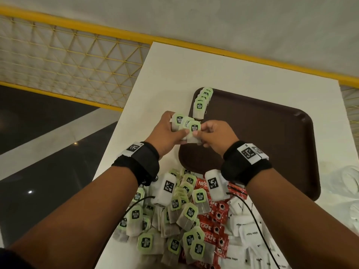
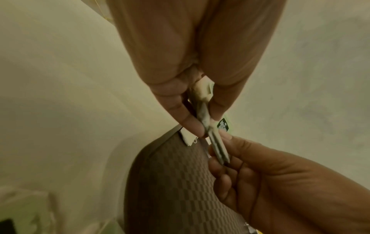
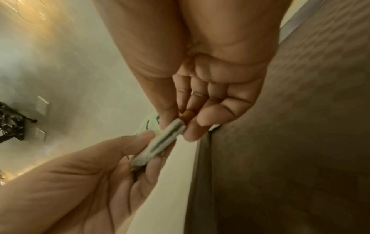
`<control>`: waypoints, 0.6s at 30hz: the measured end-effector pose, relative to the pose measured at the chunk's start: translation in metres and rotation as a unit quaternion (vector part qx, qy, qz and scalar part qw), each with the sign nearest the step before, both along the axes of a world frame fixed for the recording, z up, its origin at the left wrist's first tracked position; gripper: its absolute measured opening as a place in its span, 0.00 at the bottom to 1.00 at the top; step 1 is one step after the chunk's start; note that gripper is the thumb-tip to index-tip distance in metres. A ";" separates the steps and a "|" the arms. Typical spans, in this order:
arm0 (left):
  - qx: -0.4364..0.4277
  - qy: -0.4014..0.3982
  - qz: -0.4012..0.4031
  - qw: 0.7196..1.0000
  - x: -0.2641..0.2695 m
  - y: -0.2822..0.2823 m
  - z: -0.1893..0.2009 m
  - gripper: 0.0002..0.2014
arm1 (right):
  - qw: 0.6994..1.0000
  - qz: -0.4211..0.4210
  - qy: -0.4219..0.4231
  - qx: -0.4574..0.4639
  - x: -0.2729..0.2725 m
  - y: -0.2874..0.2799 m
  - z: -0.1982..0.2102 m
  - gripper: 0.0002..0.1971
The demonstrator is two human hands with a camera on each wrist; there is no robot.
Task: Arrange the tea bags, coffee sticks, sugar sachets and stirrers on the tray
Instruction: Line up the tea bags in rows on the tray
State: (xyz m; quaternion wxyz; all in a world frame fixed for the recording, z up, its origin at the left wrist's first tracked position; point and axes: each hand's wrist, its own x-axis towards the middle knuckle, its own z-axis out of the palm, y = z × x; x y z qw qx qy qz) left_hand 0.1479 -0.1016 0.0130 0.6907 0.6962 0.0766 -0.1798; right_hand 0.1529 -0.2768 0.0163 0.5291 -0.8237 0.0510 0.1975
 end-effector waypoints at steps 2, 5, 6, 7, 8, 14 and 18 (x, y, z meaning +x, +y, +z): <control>0.008 0.000 0.009 1.000 0.004 0.000 -0.008 0.20 | 1.000 -0.018 0.003 0.005 0.007 -0.002 -0.008 0.03; -0.002 0.015 0.049 0.999 0.009 0.001 -0.018 0.17 | 0.997 -0.080 0.011 0.012 0.024 -0.003 -0.021 0.03; -0.009 0.021 0.058 0.998 0.011 0.001 -0.020 0.17 | 0.995 -0.102 0.010 0.012 0.030 -0.003 -0.025 0.04; -0.014 0.025 0.064 0.998 0.012 0.001 -0.022 0.17 | 0.992 -0.124 0.009 0.010 0.037 -0.003 -0.029 0.05; -0.015 0.028 0.066 0.997 0.014 0.001 -0.024 0.17 | 0.990 -0.139 0.005 0.003 0.044 -0.002 -0.034 0.06; -0.010 0.036 0.072 0.997 0.021 -0.001 -0.030 0.22 | 0.983 -0.159 -0.022 -0.089 0.069 -0.001 -0.049 0.08; -0.030 0.053 0.070 0.996 0.025 -0.004 -0.030 0.22 | 0.976 -0.156 -0.029 -0.147 0.076 -0.003 -0.056 0.11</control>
